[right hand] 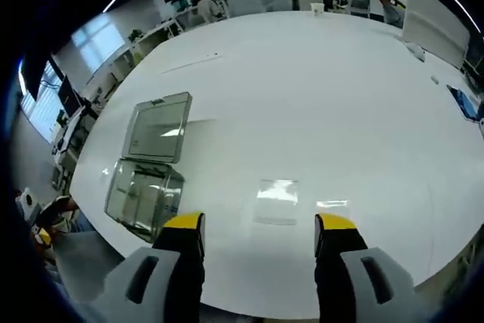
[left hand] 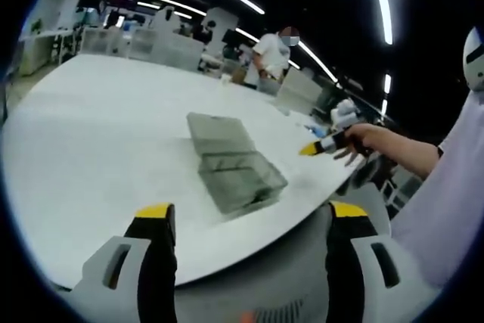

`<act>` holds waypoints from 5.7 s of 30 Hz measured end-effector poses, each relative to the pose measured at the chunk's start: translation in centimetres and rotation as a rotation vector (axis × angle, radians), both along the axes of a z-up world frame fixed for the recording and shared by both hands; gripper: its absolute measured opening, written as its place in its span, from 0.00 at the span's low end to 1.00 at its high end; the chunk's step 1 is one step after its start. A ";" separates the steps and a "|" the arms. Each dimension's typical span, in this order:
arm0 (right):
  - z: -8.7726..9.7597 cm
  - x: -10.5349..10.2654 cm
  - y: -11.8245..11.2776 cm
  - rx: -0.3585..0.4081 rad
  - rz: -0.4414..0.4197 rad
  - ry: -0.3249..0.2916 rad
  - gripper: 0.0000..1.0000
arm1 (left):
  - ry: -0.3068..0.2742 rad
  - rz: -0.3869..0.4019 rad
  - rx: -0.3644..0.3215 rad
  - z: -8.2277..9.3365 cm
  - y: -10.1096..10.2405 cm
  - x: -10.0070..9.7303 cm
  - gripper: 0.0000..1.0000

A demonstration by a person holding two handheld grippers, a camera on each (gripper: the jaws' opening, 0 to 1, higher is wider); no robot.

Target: Insert the divider into the dual guide fixture by aligning both edges with the guide slots and pushing it downward to the bottom, including one-sided entry, uneven engagement, binding, and posture correction.

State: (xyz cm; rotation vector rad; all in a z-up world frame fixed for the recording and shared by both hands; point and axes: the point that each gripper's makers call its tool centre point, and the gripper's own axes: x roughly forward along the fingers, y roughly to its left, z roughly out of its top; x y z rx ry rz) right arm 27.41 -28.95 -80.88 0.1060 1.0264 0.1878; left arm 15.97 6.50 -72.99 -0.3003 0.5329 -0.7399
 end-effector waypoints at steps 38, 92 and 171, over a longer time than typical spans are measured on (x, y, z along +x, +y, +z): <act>-5.6 0.8 -1.4 -0.109 -0.061 0.121 0.50 | 0.018 0.022 -0.004 -0.4 0.5 0.4 0.78; -6.7 0.2 -1.0 -0.214 -0.064 0.161 0.28 | 0.029 0.025 -0.011 -0.6 0.9 0.7 0.76; 12.2 -5.0 8.8 -0.105 0.288 -0.365 0.27 | -0.021 -0.224 -0.210 7.2 -13.6 5.2 0.43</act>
